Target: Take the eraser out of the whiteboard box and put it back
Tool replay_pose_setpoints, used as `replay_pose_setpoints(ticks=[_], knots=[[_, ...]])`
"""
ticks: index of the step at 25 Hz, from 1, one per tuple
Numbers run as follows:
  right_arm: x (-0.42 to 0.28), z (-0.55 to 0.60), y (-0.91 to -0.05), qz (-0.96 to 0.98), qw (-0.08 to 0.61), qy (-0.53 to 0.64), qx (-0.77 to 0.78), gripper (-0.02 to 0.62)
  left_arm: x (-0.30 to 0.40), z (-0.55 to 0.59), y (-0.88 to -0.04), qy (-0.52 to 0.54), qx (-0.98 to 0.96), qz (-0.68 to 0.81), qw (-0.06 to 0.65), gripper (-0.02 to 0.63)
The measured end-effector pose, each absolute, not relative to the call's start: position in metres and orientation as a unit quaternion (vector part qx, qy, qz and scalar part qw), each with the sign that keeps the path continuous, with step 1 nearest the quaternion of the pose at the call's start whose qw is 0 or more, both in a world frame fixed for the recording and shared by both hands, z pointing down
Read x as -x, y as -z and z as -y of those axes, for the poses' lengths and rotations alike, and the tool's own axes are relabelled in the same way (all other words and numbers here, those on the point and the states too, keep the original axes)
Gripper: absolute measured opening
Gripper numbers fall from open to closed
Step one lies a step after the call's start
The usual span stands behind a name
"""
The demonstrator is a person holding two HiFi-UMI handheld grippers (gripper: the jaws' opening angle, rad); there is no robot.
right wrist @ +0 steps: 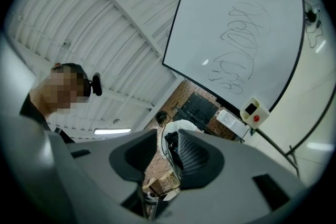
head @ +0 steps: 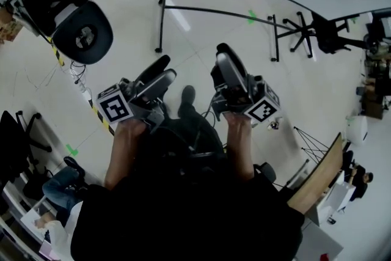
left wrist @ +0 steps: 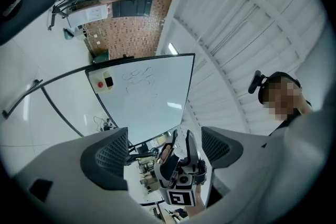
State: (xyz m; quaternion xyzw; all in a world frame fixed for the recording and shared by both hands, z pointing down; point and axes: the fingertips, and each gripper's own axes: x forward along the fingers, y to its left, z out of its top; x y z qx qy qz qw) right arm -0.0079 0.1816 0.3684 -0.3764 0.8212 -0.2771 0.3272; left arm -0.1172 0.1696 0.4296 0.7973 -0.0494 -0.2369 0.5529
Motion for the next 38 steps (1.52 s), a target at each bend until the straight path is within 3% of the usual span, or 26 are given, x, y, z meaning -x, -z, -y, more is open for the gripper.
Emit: replay_pose_setpoints(ticks=[12, 25, 38], knots=[[0.055, -0.234, -0.359, -0.826, 0.327, 0.257, 0.379, 0.141, 0.158, -0.206, -0.424, 0.253, -0.795, 0.017, 0.551, 0.428], [-0.013, -0.249, -0.35, -0.829, 0.354, 0.267, 0.341, 0.121, 0.085, -0.219, -0.419, 0.236, -0.803, 0.047, 0.546, 0.428], [-0.04, -0.266, -0.35, -0.834, 0.375, 0.267, 0.303, 0.106, 0.062, -0.236, -0.414, 0.213, -0.821, 0.083, 0.523, 0.428]])
